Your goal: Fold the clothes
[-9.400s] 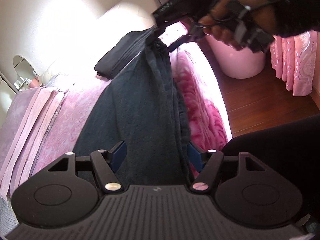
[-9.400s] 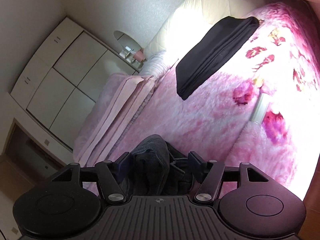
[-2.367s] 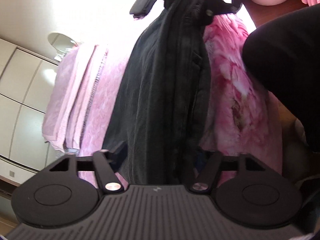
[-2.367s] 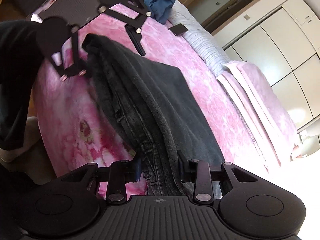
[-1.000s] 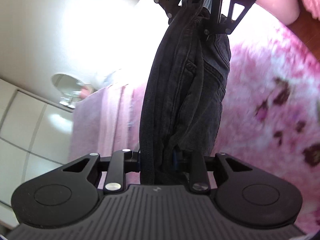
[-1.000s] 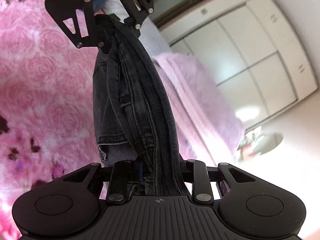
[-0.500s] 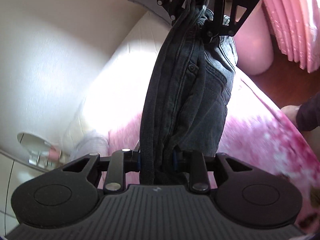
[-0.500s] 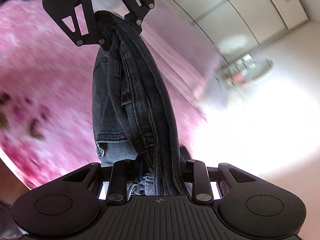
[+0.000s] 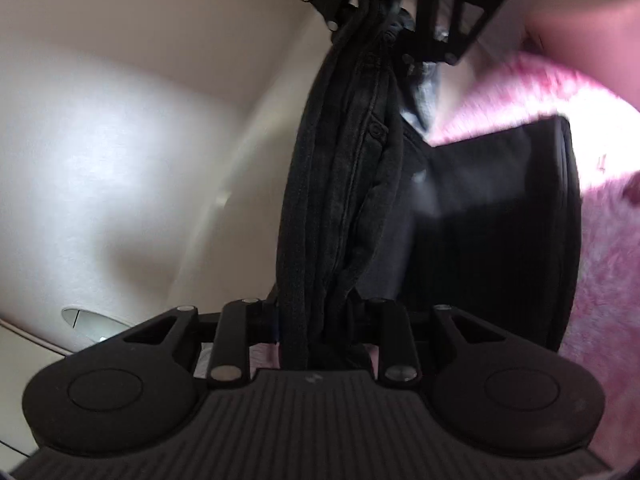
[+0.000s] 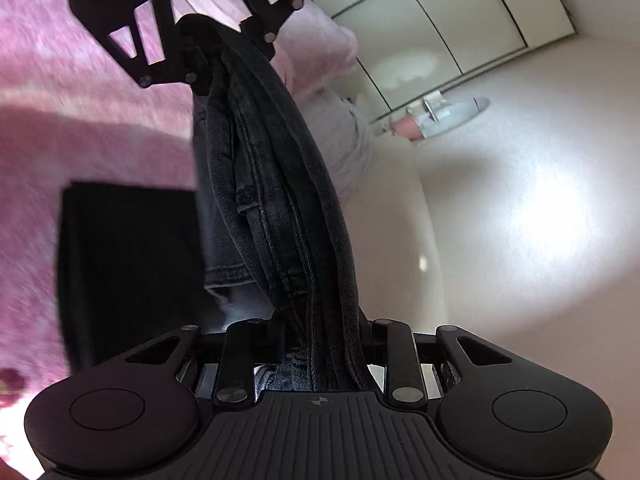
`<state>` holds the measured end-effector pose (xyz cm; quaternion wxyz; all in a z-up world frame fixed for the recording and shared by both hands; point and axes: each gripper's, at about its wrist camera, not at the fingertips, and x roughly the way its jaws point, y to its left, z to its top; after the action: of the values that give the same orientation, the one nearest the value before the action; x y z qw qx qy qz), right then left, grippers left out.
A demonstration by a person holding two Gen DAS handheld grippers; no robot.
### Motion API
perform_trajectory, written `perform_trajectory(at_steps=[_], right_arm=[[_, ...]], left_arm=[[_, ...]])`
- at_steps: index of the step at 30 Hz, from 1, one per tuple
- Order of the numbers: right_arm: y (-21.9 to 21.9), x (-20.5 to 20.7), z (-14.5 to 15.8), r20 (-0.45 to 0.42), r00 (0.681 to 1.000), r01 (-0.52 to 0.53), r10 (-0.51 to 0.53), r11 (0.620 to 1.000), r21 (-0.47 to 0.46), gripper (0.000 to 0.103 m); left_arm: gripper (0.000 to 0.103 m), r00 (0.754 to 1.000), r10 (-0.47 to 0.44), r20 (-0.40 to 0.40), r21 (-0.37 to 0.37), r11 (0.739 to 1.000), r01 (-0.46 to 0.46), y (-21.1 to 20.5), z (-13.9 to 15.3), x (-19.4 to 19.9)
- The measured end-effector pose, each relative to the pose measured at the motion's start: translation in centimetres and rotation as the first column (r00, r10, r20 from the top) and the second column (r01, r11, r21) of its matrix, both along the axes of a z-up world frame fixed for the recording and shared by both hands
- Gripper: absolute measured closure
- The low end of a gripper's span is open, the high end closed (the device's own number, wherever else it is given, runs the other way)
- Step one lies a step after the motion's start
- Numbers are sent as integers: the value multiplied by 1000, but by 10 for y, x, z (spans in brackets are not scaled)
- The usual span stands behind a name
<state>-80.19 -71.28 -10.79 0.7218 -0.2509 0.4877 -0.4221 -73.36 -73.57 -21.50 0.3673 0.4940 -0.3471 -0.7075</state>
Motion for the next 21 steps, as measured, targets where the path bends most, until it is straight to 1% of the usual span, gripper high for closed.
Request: perform_trajectory(at_steps=[1, 3, 4, 5, 6, 7, 9, 10, 11, 13, 14, 16, 17, 19, 21], right_arm=[[-2, -2, -26, -4, 1000, -5, 5, 999, 37, 76], [-7, -6, -79, -11, 1000, -15, 16, 994, 110, 76], [-9, -8, -105, -14, 1000, -19, 22, 989, 146, 76], [-11, -10, -131, -17, 999, -24, 28, 983, 183, 76], [-7, -6, -151, -32, 998, -44, 53, 970, 238, 76], [2, -5, -162, -36, 997, -58, 68, 972, 228, 76], [11, -12, -164, 9, 998, -55, 54, 979, 198, 75], [14, -15, -161, 28, 998, -52, 47, 979, 197, 75], [16, -16, -159, 25, 998, -55, 51, 979, 198, 75], [16, -9, -155, 9, 998, -61, 61, 976, 210, 75], [17, -9, -152, 2, 998, -63, 64, 975, 213, 75], [14, 7, -159, -19, 997, -69, 75, 976, 205, 75], [19, 4, -163, -32, 997, -67, 75, 978, 200, 75], [16, 2, -182, -75, 995, -47, 63, 980, 195, 72], [13, -1, -202, -118, 992, -28, 51, 982, 189, 66]], left_arm=[[78, 1000, 3, 26, 28, 1000, -4, -2, -31, -4], [78, 996, 10, 88, 109, 994, -20, -3, -96, -8], [78, 993, 12, 120, 136, 990, -29, -2, -120, -9], [78, 991, 15, 135, 145, 989, -35, 0, -136, -9], [78, 991, 20, 131, 136, 990, -38, 2, -141, -9], [78, 992, 24, 127, 126, 991, -40, 5, -147, -8], [78, 992, 29, 122, 110, 993, -43, 8, -156, -7], [78, 992, 27, 125, 115, 993, -41, 6, -155, -7], [78, 992, 28, 127, 124, 991, -43, 4, -154, -7], [78, 991, 28, 129, 126, 991, -44, 3, -152, -8], [78, 991, 30, 129, 127, 991, -47, 2, -145, -6], [78, 991, 37, 129, 129, 990, -54, 2, -136, -4], [79, 991, 43, 127, 128, 990, -59, 3, -139, -4], [79, 990, 53, 128, 126, 990, -70, 6, -145, -5], [79, 989, 52, 140, 107, 992, -67, 9, -152, -5]])
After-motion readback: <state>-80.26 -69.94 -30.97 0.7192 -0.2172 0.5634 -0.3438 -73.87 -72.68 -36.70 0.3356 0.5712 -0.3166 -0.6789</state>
